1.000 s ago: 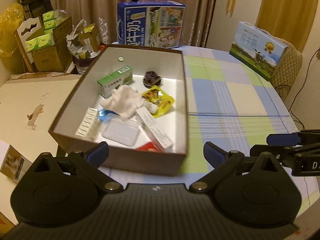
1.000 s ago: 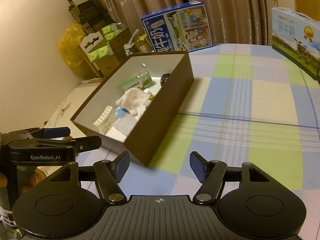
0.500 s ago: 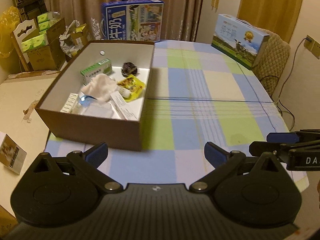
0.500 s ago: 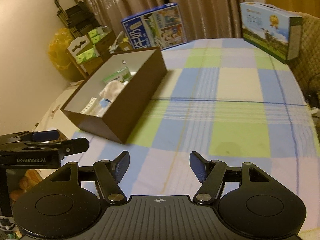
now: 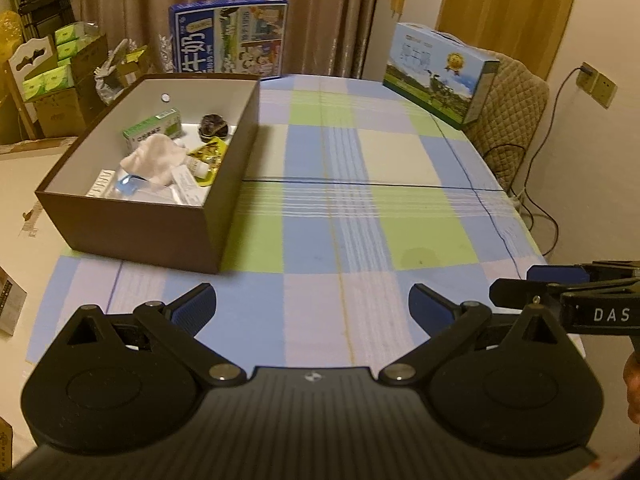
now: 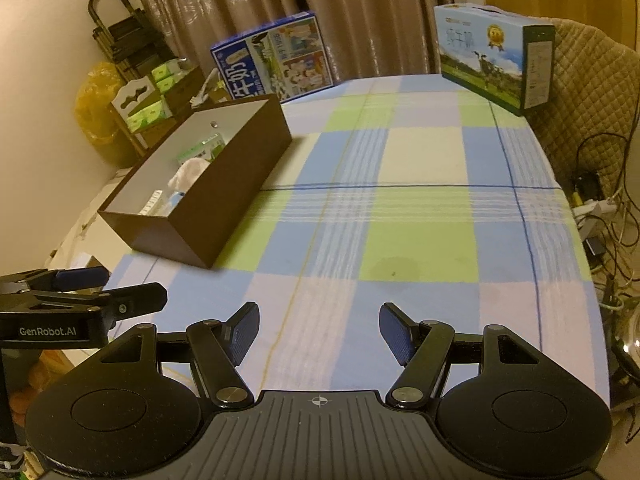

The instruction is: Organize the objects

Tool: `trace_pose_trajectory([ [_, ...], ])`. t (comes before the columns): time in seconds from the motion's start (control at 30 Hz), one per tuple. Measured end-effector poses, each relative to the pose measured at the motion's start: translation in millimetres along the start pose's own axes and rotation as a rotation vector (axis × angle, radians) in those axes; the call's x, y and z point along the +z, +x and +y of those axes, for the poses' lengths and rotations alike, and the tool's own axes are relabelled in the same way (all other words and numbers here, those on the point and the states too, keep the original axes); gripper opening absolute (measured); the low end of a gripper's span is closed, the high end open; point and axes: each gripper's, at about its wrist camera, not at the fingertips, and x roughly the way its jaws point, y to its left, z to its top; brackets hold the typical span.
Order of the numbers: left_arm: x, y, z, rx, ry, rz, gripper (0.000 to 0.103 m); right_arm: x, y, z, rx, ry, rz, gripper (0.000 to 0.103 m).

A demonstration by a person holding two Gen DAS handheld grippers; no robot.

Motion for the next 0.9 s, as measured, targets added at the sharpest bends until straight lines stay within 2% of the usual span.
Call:
trace_pose_trajectory([
  [0.4,-9.5,5.4,-22.6,-0.002,0.022,0.012,0.101,-5.2,-8.8,-16.0,-0.007,0.011,0.000,0.064],
  [0.9,-5.8,7.4,-25.2,0.006,0.026,0.007,0.101,-4.1,-5.2,-16.7,-0.003,0.015,0.007,0.064],
])
